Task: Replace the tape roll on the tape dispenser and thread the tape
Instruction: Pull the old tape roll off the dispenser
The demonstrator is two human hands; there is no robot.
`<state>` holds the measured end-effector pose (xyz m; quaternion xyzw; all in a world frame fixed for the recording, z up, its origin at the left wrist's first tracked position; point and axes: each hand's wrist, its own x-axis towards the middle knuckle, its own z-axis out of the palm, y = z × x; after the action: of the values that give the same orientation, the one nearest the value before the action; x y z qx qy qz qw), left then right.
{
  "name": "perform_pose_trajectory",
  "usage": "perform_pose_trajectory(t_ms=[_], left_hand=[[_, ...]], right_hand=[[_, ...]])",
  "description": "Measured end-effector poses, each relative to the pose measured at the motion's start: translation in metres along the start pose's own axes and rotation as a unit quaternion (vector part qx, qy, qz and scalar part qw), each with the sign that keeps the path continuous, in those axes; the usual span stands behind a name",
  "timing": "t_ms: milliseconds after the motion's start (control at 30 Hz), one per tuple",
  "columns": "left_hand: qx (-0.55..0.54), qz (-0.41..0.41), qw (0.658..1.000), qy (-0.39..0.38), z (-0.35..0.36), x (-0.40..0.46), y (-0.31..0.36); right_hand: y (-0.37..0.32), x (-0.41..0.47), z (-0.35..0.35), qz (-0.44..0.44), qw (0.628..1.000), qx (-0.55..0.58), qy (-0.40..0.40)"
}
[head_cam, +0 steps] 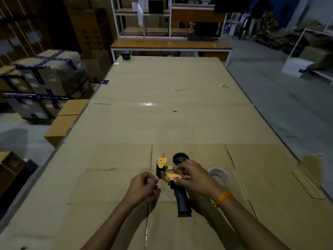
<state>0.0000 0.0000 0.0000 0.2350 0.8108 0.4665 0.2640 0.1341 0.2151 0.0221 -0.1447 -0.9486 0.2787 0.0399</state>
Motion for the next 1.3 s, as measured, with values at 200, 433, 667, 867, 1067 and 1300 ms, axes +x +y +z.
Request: perform_pose_trajectory(t_ms=[200, 433, 667, 867, 1067, 1300], left_hand=[[-0.067, -0.113, 0.967, -0.217, 0.025, -0.021, 0.008], [-0.111, -0.172, 0.929, -0.308, 0.068, -0.025, 0.008], [-0.335, -0.279, 0.863, -0.256, 0.095, -0.029, 0.008], [-0.385, -0.289, 0.839, -0.253, 0.097, -0.031, 0.01], [-0.383, -0.293, 0.841, -0.247, 0.097, -0.03, 0.01], [-0.371, -0.283, 0.847, -0.253, 0.099, -0.029, 0.005]], right_hand=[[-0.01, 0.004, 0.019, -0.021, 0.998, -0.055, -0.037], [0.001, 0.003, 0.036, 0.04, 0.999, -0.009, 0.007], [0.009, 0.004, 0.04, 0.053, 0.997, 0.053, 0.028], [0.01, 0.008, 0.027, 0.026, 0.998, 0.051, 0.027], [0.024, 0.042, 0.0, 0.096, 0.984, 0.041, 0.143], [0.035, 0.07, 0.002, 0.127, 0.99, -0.054, -0.021]])
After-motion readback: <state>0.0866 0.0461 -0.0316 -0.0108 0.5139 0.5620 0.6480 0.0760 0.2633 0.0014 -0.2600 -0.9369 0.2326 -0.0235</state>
